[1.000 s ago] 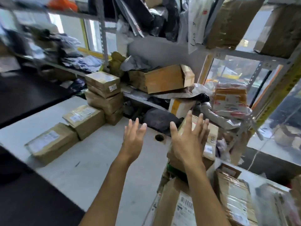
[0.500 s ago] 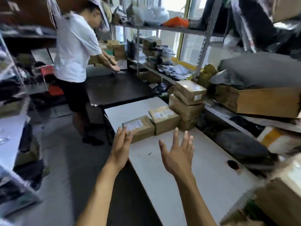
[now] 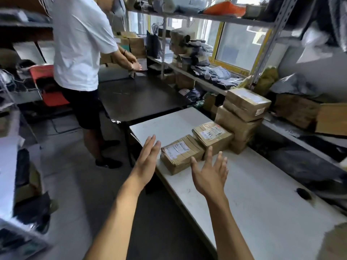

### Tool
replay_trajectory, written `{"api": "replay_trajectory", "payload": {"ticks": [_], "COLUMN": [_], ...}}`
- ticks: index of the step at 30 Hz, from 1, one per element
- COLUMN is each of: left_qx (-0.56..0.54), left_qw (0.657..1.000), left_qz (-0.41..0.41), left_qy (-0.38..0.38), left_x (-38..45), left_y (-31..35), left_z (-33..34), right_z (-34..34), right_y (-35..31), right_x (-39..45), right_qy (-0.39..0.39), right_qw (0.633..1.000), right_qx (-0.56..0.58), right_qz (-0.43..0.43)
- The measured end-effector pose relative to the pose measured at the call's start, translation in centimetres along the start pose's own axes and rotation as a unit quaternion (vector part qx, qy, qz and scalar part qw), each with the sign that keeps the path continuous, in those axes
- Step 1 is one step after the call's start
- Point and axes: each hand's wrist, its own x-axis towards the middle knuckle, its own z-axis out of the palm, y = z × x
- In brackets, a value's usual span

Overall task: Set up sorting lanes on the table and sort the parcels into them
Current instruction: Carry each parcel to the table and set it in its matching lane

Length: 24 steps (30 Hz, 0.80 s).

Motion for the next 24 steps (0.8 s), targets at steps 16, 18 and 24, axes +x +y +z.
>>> {"api": "replay_trajectory", "payload": {"ticks": [16, 18, 24], "left_qx": [0.040, 0.040, 0.090], "left_qw": [0.987, 0.982, 0.964], "left_qz": [-0.088, -0.101, -0.136], "left_qy": [-0.132, -0.152, -0.212], "left_x": [20.7, 23.5, 29.5], "left_y": [-4.2, -4.3, -7.5], "left_z": [0.3, 1.0, 3.2], "right_z": [8.3, 9.0, 10.6], "right_y": [-1.1, -1.0, 0.3], "right_x": [16.9, 18.5, 22.7], "right_qy": [-0.002, -0.013, -0.013], "right_qw": [0.983, 0.978, 0.928], "right_qx": [0.084, 0.100, 0.233], "right_qz": [0.162, 0.185, 0.289]}}
